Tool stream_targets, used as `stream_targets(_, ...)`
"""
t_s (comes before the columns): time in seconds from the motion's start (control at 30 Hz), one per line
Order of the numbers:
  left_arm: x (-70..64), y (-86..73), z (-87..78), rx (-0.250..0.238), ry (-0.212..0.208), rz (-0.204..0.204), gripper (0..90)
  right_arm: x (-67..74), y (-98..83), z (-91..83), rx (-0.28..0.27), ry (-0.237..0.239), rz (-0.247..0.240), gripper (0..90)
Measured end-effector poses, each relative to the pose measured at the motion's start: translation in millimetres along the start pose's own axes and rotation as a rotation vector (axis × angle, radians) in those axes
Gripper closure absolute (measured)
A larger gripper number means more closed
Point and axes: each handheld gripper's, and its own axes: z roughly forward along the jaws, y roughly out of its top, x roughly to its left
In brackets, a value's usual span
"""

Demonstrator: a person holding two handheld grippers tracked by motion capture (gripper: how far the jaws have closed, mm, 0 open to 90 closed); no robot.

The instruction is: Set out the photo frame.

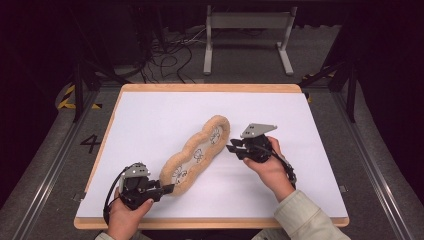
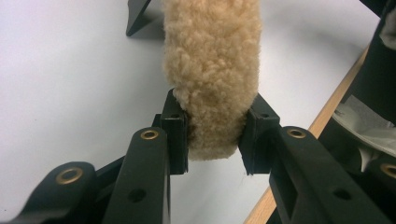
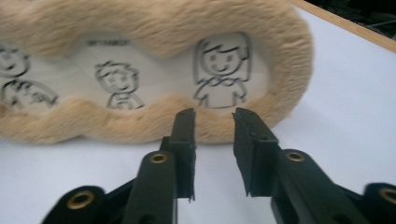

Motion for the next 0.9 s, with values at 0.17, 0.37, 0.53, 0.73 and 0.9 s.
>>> stream_targets(0.17,0.6,0.1,-0.5,0.011,-0.024,0.013,67.8,-26.3,8.5,13.7,0.008,-0.019,0.030,63.6)
stream_targets(0.37,6.5,-1.2,-2.2,0.008,-0.050,0.043,67.8,-44.9,7.6,35.4,0.075,-0.043,0.029,62.4)
stream_targets(0.53,5.8,-0.9,-2.2,0.011,-0.046,0.049,67.8,-57.0,12.3,45.7,0.086,-0.039,0.016,61.0)
stream_targets(0.73,5.0,-0.8,-1.9,0.011,-0.043,0.054,67.8,-59.1,21.4,57.2,0.105,0.005,-0.022,63.0)
stream_targets(0.9,4.4,-0.5,-1.7,0.009,-0.041,0.065,67.7,-60.5,21.3,61.3,0.103,0.009,-0.042,69.8)
